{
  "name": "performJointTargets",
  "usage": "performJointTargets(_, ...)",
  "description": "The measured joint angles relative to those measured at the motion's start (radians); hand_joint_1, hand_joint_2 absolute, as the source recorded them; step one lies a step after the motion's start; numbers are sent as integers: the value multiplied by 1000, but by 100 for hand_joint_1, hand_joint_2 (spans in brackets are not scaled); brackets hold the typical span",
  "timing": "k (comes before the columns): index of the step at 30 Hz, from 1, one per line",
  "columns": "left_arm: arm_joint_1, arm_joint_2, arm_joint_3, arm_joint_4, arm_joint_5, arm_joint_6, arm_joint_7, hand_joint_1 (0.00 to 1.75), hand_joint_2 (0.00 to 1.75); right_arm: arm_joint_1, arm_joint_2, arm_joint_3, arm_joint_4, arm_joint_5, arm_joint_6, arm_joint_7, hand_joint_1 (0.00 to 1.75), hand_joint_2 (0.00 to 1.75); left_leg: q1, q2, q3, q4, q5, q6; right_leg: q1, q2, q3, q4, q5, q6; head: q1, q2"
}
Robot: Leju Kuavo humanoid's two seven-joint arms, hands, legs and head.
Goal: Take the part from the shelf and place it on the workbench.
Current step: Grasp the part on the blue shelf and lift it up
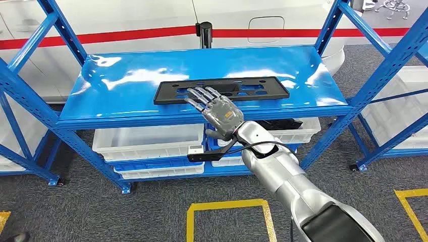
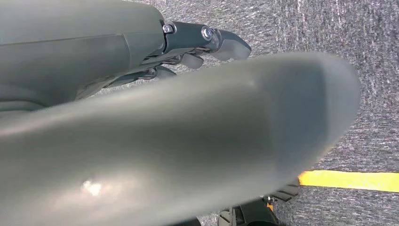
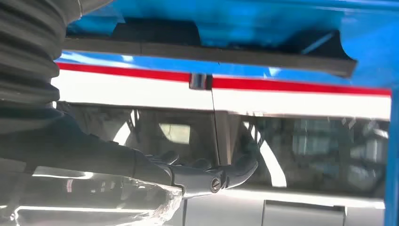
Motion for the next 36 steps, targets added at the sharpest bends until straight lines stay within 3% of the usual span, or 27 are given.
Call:
performJointTargets(7,0,0,-12,2,3,0,7,0,0,-134,57,34,197,-15,87,43,0,175,0,0,0,0,0,0,0,0,0,0,0,0,0,0)
performJointTargets(15,0,0,-12,6,18,0,-2,0,0,-156,66,46,240,-20,103,36,0,175,0,0,-1,0,0,0,0,0,0,0,0,0,0,0)
performJointTargets(18,7,3,4,6,57,-22,-42,0,0,-165,67,59,231,-31,186,16,0,175,0,2,-1,0,0,0,0,1,-1,0,1,-1,0,0)
performJointTargets(21,13,24,2,6,33,-93,-87,0,0,-135,16,77,136,-56,284,110,0,175,0,-1,-2,1,1,0,0,-3,-4,0,1,-3,0,0)
performJointTargets(25,25,50,4,7,57,-117,-129,0,0,-132,-60,104,89,-123,278,70,0,175,-1,-1,-8,0,3,-1,2,-2,-4,1,4,-3,1,0)
performJointTargets(33,24,70,9,8,71,-134,-140,0,0,-167,-95,150,93,-162,276,95,0,175,-3,1,-14,8,1,3,-8,3,-9,-2,9,1,0,0)
performJointTargets(36,24,73,14,8,78,-114,-139,0,0,-185,-102,166,93,-185,293,89,0,175,-2,1,-13,1,-1,16,-4,3,-11,12,14,13,0,0)
